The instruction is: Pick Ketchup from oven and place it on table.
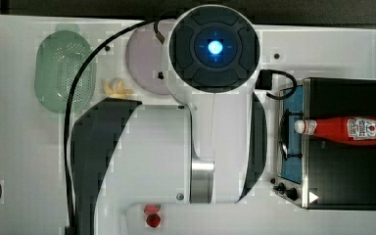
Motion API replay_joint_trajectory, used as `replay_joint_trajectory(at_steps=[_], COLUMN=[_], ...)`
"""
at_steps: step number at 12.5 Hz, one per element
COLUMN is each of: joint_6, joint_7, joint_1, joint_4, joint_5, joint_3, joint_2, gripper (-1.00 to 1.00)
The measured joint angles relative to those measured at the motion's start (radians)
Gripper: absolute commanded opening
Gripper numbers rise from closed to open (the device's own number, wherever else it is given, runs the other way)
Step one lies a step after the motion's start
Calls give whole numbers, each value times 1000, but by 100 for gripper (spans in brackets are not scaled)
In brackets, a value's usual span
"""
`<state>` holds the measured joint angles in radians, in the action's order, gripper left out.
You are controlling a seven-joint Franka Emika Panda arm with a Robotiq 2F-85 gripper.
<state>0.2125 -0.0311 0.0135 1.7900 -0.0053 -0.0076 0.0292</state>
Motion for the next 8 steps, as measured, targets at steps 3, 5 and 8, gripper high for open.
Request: replay_joint_trajectory(at_steps=[3,5,8], joint_6=[-187,-187,-173], joint_7=[0,0,0], joint_1=[-19,-37,-46], joint_4=[209,195,113], joint_5=[-31,-33,-26], joint_3=[-19,-32,-56], joint_2=[264,386,437], gripper=[99,100,100])
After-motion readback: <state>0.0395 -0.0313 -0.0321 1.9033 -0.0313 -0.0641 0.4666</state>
